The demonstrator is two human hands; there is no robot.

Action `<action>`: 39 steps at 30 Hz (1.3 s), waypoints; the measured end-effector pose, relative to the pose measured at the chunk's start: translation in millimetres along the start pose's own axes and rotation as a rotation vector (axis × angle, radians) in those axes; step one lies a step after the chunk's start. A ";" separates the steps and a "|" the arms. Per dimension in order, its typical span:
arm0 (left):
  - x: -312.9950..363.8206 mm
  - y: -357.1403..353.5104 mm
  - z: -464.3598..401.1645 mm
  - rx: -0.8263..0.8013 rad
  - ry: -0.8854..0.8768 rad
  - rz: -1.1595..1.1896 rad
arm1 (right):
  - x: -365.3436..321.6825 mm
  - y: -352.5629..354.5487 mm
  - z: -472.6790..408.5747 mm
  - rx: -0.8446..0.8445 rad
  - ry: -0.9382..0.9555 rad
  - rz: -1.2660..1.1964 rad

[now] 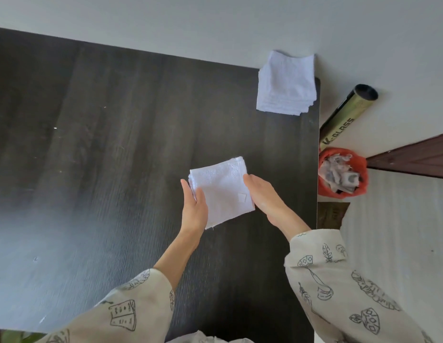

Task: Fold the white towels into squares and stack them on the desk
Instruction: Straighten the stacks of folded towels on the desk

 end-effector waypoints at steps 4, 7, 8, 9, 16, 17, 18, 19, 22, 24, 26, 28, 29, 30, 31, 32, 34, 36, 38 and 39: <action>-9.4 -1.8 1.4 0.022 -0.008 -0.041 | 1.5 -3.2 16.4 0.095 0.205 0.156; -7.5 -8.9 8.7 -0.006 -0.076 -0.042 | -2.5 -7.0 23.7 0.069 0.263 0.169; -5.2 -10.7 13.1 -0.023 -0.099 -0.018 | -3.7 -8.1 24.4 0.067 0.279 0.167; -3.4 -12.0 17.7 -0.042 -0.108 0.009 | -4.1 -9.3 24.1 0.069 0.289 0.160; -13.6 -12.2 20.6 -0.106 -0.057 0.020 | -3.1 -6.4 21.1 0.101 0.247 0.194; -14.3 -11.3 18.9 -0.107 -0.059 0.038 | -2.5 -6.7 21.8 0.113 0.228 0.183; -14.9 -10.2 15.4 -0.102 -0.080 0.059 | -2.4 -7.8 22.4 0.109 0.205 0.163; -14.1 -9.3 13.2 -0.097 -0.101 0.065 | -1.9 -9.3 22.7 0.093 0.172 0.128; -9.7 -9.2 6.2 -0.092 -0.126 0.072 | -7.0 -10.9 21.9 0.064 0.098 0.014; -4.1 -8.4 -2.1 -0.089 -0.128 0.069 | -16.7 -9.5 19.5 0.062 0.089 -0.031; 7.7 -4.8 -12.1 -0.069 -0.140 0.046 | -27.9 -9.4 13.8 0.053 0.089 -0.063; 22.2 0.3 -29.6 -0.040 -0.138 0.033 | -43.4 -9.1 3.3 0.055 0.084 -0.106; 32.1 3.3 -40.0 -0.027 -0.136 0.020 | -53.0 -8.0 -4.9 0.062 0.086 -0.125; 43.1 6.0 -51.6 -0.022 -0.139 0.012 | -63.9 -6.4 -13.9 0.070 0.093 -0.143; 54.6 8.5 -65.0 -0.015 -0.142 0.010 | -75.5 -4.5 -24.2 0.078 0.101 -0.159; 66.5 10.9 -78.6 -0.011 -0.141 0.011 | -87.3 -2.3 -34.4 0.087 0.104 -0.173; 88.8 14.8 -107.6 -0.013 -0.127 -0.008 | -108.9 2.8 -55.2 0.116 0.096 -0.202; 111.7 16.6 -132.8 -0.023 -0.120 -0.027 | -126.6 8.0 -74.0 0.163 0.088 -0.255; 135.2 16.2 -150.7 -0.026 -0.120 -0.030 | -143.2 13.6 -89.9 0.211 0.103 -0.282; 145.8 14.9 -157.4 -0.030 -0.123 -0.038 | -150.2 16.8 -95.1 0.226 0.116 -0.273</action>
Point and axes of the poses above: each hand's wrist, its own z-axis away from the middle knuckle, its own y-axis out of the back of the hand, x = y × z, the point moved 3 cm from there along -z, towards the middle knuckle, and after that the axes turned 12 degrees about -z, right-handed, at the moved point
